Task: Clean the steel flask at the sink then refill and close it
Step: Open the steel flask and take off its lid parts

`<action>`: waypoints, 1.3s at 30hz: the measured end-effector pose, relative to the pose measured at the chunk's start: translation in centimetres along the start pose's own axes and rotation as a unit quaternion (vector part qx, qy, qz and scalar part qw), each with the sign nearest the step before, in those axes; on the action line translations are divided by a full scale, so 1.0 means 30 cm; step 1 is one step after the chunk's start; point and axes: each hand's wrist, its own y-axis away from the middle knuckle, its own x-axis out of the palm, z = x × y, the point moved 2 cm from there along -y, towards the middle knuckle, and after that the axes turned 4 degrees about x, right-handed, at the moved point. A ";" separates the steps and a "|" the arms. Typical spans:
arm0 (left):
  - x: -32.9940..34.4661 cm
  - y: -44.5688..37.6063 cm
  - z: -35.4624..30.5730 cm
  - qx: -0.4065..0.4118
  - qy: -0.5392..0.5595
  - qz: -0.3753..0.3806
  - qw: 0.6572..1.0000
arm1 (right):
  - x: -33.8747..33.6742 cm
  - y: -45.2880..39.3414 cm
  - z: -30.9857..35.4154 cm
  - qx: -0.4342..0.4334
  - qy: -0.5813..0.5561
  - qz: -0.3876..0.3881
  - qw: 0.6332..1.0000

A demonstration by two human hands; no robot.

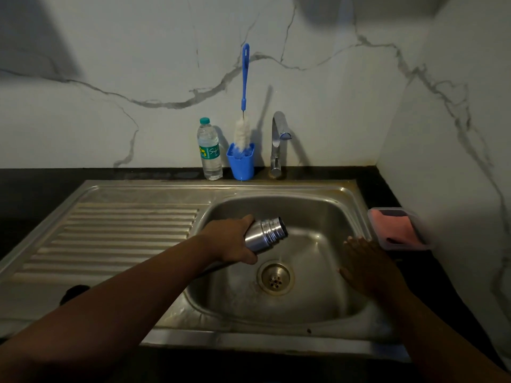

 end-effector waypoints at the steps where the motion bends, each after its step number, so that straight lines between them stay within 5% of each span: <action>1: 0.004 -0.002 -0.003 0.000 -0.002 0.000 1.000 | 0.005 -0.005 -0.002 0.001 -0.001 -0.001 1.000; 39: 0.068 -0.028 -0.053 0.001 -0.068 0.036 0.997 | 0.010 -0.019 -0.007 -0.020 -0.033 -0.107 0.993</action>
